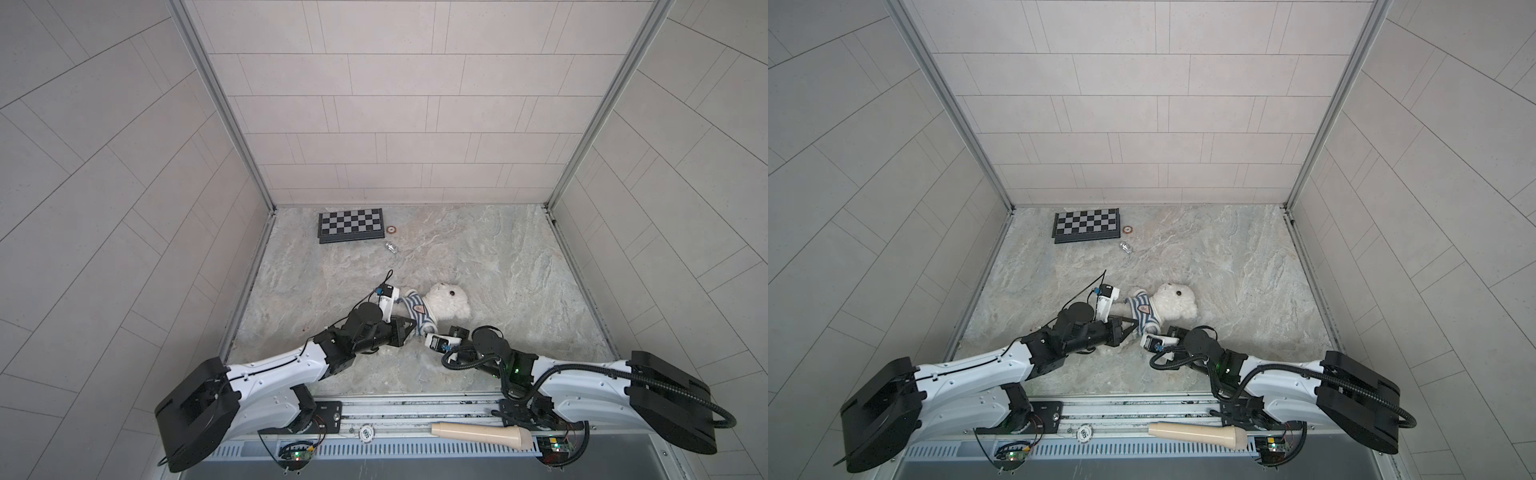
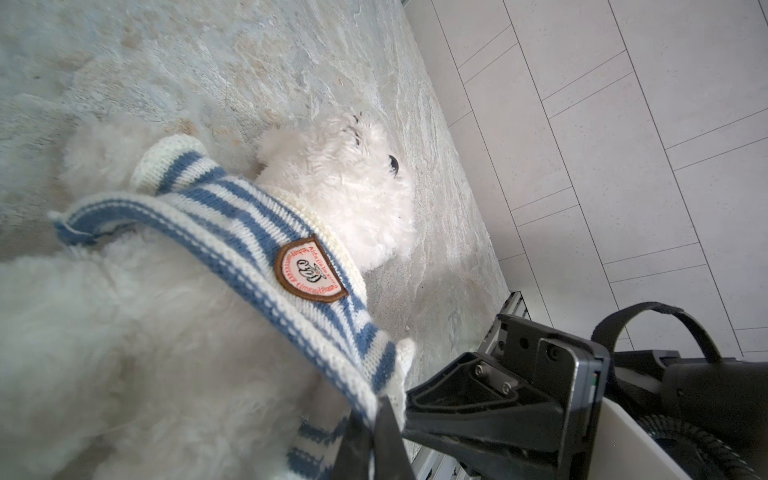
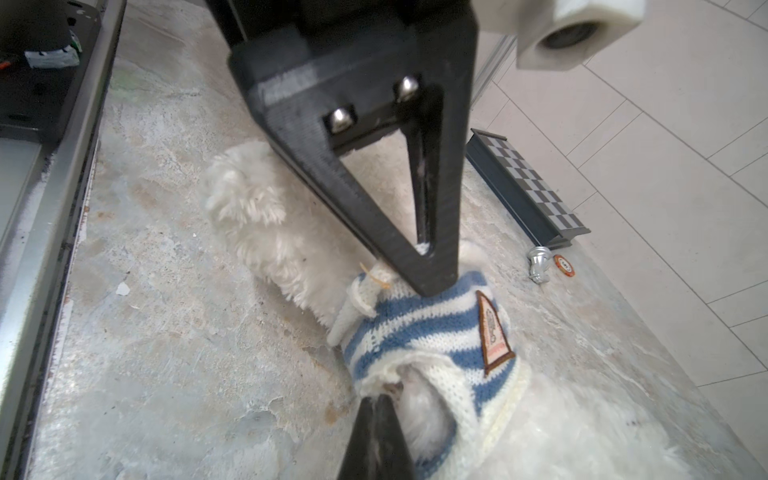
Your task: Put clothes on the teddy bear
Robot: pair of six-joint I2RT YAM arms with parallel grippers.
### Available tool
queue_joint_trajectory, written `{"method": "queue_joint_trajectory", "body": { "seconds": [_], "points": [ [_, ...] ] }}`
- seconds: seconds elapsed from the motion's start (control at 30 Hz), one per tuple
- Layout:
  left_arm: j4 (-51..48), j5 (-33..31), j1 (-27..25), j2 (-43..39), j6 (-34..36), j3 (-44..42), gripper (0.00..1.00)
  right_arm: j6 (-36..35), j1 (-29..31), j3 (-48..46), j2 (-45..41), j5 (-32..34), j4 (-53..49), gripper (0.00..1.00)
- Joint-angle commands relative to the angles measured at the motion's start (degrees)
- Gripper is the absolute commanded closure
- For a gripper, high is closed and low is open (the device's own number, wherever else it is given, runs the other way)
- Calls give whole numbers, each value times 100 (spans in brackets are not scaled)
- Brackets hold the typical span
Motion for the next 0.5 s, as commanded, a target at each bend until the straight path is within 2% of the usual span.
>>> {"method": "queue_joint_trajectory", "body": {
  "seconds": [0.0,0.17,0.37,0.47],
  "points": [
    [248,74,-26,62,-12,104,100,-130,61,-38,-236,323,20,100],
    [405,136,-22,164,-69,116,100,-166,65,28,-230,723,-281,98],
    [418,161,-52,131,-117,126,100,-230,70,53,-21,745,-215,98],
    [389,136,-66,65,-122,123,100,-267,69,101,121,663,-148,94]
  ]
}}
